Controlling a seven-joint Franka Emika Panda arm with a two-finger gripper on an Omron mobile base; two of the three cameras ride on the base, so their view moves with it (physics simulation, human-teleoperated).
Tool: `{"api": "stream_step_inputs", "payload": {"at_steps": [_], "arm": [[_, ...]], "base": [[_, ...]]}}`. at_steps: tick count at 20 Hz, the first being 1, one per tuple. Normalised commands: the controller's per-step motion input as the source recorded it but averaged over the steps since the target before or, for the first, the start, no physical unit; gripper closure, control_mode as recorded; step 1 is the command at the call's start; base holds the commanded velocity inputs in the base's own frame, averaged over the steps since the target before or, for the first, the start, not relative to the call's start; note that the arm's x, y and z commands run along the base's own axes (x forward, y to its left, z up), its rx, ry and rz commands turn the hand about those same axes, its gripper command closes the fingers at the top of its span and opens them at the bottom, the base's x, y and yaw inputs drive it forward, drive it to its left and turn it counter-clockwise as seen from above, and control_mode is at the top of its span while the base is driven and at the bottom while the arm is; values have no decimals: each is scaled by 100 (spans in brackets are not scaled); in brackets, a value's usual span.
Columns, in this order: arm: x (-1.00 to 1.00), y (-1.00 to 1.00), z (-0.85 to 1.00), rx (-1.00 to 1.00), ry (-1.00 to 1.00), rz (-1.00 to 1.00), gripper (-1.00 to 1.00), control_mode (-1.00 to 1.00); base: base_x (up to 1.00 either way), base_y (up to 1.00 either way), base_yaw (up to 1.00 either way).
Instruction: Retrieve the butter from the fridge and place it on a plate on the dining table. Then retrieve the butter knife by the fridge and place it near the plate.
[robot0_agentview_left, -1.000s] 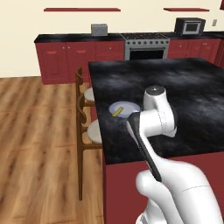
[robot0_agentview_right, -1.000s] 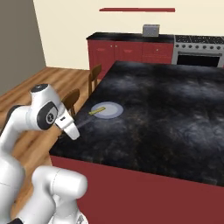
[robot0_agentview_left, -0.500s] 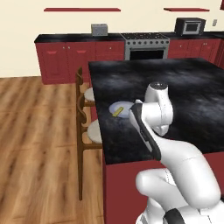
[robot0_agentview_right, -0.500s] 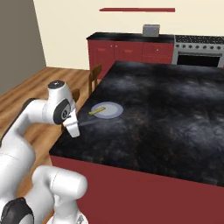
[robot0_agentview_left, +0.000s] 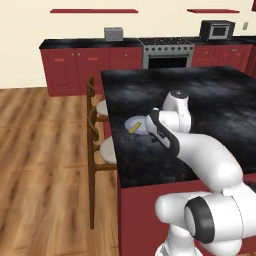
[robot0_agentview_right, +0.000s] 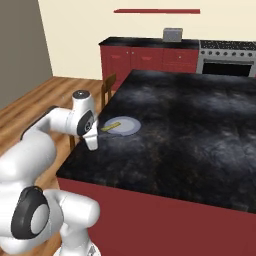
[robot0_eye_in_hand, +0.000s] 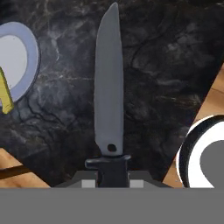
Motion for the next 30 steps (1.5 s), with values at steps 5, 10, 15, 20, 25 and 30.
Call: {"api": "stream_step_inputs", "payload": {"at_steps": [5, 10, 15, 20, 25, 30], "arm": [[55, 0, -24, 2, -2, -19, 100, -100], [47, 0, -30, -1, -1, -5, 100, -100], [36, -5, -45, 0, 0, -2, 100, -100], [21, 0, -31, 0, 0, 0, 100, -100], [50, 0, -31, 0, 0, -1, 100, -100], [52, 0, -31, 0, 0, -2, 100, -100]], "base": [[0, 0, 0], [0, 0, 0], [0, 0, 0], [0, 0, 0], [0, 0, 0], [0, 0, 0]]}}
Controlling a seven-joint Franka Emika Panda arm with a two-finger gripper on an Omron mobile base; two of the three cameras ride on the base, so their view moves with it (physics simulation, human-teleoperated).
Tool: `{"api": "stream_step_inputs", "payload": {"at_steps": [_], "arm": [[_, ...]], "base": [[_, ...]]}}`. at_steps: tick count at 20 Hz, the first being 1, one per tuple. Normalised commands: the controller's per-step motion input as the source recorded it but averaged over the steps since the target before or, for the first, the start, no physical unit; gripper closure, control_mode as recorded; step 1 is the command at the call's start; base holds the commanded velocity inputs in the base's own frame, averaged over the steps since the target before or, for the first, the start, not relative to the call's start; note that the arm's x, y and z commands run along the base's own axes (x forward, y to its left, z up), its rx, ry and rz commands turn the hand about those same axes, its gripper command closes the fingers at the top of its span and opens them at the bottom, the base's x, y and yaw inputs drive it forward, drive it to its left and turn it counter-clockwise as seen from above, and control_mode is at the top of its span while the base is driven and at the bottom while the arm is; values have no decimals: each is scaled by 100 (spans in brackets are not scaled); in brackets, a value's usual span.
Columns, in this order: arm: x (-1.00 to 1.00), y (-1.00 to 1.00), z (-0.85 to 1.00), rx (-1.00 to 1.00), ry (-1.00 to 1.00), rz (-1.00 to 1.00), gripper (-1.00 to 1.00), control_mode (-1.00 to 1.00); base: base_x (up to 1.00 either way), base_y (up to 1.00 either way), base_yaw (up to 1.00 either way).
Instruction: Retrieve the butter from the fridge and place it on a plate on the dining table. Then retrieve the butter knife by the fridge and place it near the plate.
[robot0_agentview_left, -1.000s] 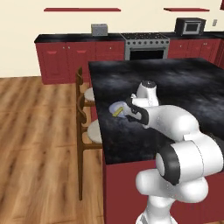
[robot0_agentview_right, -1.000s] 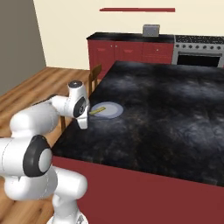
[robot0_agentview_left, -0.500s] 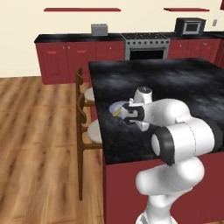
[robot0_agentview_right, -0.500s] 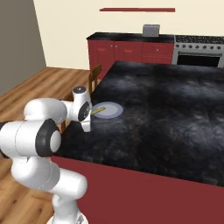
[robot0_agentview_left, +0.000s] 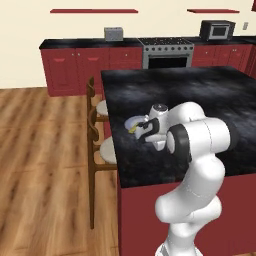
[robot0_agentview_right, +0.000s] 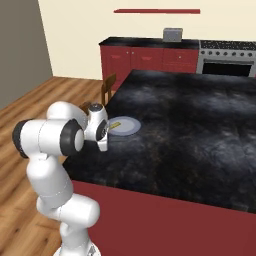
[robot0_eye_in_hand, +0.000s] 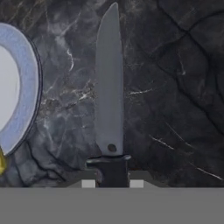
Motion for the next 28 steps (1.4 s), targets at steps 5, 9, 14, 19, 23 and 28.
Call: {"api": "stream_step_inputs", "payload": {"at_steps": [5, 9, 14, 19, 23, 28], "arm": [[22, 0, -33, 0, 0, 0, 100, -100], [28, -3, -19, 0, 0, 0, 100, -100], [36, 0, -23, 0, 0, 0, 100, -100], [29, 0, -34, -1, 1, 0, 100, -100], [31, 0, -27, 0, 0, 0, 100, -100], [19, 0, -10, 0, 0, 0, -100, -100]], "base": [[0, 0, 0], [0, 0, 0], [0, 0, 0], [0, 0, 0], [0, 0, 0], [0, 0, 0]]}}
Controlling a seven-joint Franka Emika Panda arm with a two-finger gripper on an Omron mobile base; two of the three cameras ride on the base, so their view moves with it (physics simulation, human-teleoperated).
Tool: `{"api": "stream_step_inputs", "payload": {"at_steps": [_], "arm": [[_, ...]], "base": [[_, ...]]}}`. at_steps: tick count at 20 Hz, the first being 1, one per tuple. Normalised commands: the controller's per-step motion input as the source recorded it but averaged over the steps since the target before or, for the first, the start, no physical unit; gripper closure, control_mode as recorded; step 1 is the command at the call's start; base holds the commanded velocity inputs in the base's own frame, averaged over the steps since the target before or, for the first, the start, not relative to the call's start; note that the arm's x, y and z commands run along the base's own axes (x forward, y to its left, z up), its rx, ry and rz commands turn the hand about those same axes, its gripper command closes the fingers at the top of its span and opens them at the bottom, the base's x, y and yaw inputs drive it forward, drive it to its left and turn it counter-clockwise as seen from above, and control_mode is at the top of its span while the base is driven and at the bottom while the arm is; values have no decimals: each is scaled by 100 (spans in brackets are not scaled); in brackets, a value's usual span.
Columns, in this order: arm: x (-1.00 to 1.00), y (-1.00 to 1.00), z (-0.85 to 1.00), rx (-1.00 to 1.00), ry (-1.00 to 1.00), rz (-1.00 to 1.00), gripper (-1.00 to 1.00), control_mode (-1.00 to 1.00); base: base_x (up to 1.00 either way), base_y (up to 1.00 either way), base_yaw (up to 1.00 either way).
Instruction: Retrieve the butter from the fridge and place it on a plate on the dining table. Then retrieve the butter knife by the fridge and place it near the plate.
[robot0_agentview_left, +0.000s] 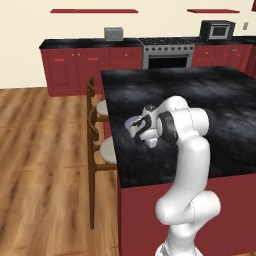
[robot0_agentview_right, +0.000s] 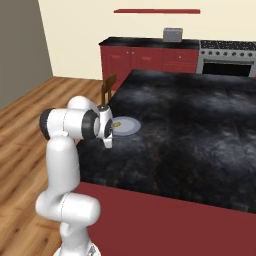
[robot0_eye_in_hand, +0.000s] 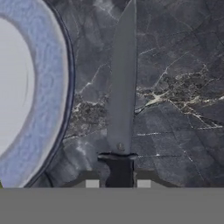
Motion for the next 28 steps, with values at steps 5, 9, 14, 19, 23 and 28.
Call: {"api": "stream_step_inputs", "payload": {"at_steps": [5, 9, 14, 19, 23, 28], "arm": [[0, 0, 0, 0, 0, 0, -100, -100], [-13, 0, 50, 0, 0, -2, -100, -100], [-17, 0, 92, 0, 7, 2, -100, -100], [-60, -8, 78, -13, 1, 39, -100, -100], [-71, -3, 55, -38, 0, 75, -100, -100], [-69, 0, 76, -9, 5, 77, -100, -100]], "base": [[0, 0, 0], [0, 0, 0], [0, 0, 0], [0, 0, 0], [0, 0, 0], [0, 0, 0]]}}
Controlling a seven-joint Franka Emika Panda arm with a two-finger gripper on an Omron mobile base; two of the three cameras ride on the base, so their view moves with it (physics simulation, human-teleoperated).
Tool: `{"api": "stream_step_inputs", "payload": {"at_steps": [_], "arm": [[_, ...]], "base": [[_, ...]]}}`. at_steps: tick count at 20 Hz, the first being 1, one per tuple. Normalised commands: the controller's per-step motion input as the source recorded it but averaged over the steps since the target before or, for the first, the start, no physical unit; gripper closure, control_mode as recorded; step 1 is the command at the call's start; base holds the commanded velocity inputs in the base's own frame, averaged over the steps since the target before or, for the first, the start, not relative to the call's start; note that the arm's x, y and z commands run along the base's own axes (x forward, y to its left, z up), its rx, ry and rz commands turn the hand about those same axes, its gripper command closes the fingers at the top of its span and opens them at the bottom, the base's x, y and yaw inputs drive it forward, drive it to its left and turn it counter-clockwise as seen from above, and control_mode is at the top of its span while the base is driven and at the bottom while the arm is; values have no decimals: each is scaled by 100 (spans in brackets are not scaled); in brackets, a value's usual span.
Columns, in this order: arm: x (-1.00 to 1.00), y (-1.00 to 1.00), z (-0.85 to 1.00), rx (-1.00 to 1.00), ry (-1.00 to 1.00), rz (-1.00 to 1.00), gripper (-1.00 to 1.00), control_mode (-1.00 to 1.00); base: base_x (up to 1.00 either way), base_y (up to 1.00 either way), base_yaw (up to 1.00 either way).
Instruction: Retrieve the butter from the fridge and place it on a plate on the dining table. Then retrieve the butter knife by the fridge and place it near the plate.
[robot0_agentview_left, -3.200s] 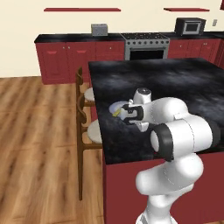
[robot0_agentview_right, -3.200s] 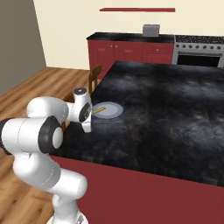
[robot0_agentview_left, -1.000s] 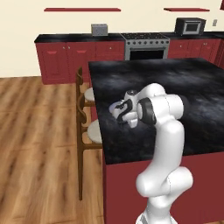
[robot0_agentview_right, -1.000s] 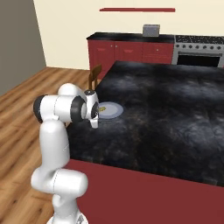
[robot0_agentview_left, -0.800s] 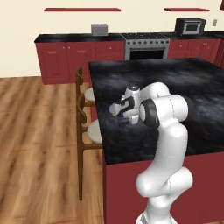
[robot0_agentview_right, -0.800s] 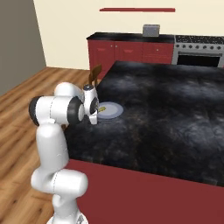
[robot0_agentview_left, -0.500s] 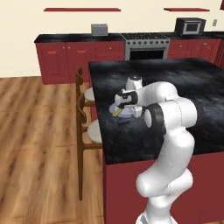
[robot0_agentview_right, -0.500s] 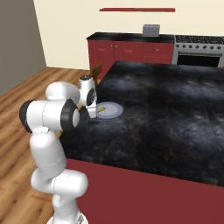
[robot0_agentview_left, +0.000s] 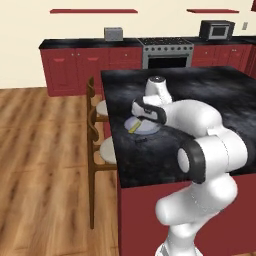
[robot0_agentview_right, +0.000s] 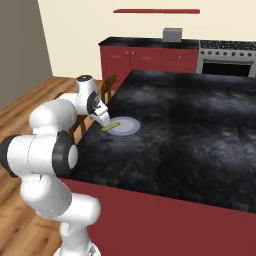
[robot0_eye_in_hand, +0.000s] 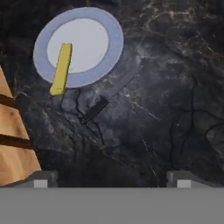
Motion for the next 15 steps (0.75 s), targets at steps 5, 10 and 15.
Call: {"api": "stream_step_inputs", "payload": {"at_steps": [5, 10, 15], "arm": [[-97, 0, 88, -22, 0, 73, -100, -100], [-99, -12, 51, -40, 1, 64, -100, -100], [-100, -9, 26, -2, -1, 16, -100, -100]], "base": [[0, 0, 0], [0, 0, 0], [0, 0, 0]]}}
